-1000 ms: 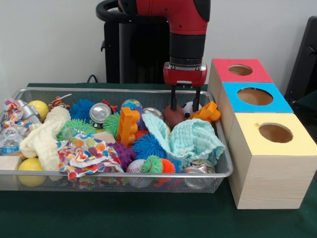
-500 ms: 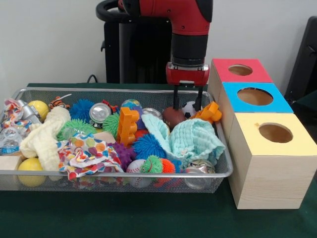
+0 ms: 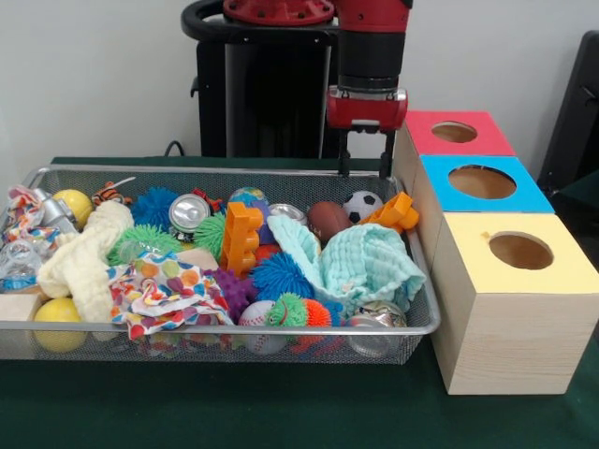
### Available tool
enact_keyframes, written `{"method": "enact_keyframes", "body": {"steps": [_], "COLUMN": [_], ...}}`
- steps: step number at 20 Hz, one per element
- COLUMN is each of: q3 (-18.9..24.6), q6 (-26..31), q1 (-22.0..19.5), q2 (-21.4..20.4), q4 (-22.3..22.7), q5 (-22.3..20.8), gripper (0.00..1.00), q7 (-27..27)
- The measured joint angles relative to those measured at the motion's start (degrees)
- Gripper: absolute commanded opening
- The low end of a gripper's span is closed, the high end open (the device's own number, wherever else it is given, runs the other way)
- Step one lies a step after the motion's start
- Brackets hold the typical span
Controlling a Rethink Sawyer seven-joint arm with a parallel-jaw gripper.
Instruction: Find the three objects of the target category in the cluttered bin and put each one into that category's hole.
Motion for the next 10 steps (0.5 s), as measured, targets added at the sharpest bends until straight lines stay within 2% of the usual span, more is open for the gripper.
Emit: {"method": "enact_keyframes", "body": {"steps": [3,5,10], "q3": [0.57,0.67,0.69], "q6": [0.00,0.00,-0.48], "q1": [-2.40,-3.78,-7.32], "q2": [-2.69,-3.01,-0.01], "q4": [2.47,2.92,2.97], "q5": [-0.24,-0.36,-1.01], "gripper": [1.00,1.00,1.00], "q7": [0.00,0.00,0.00]}}
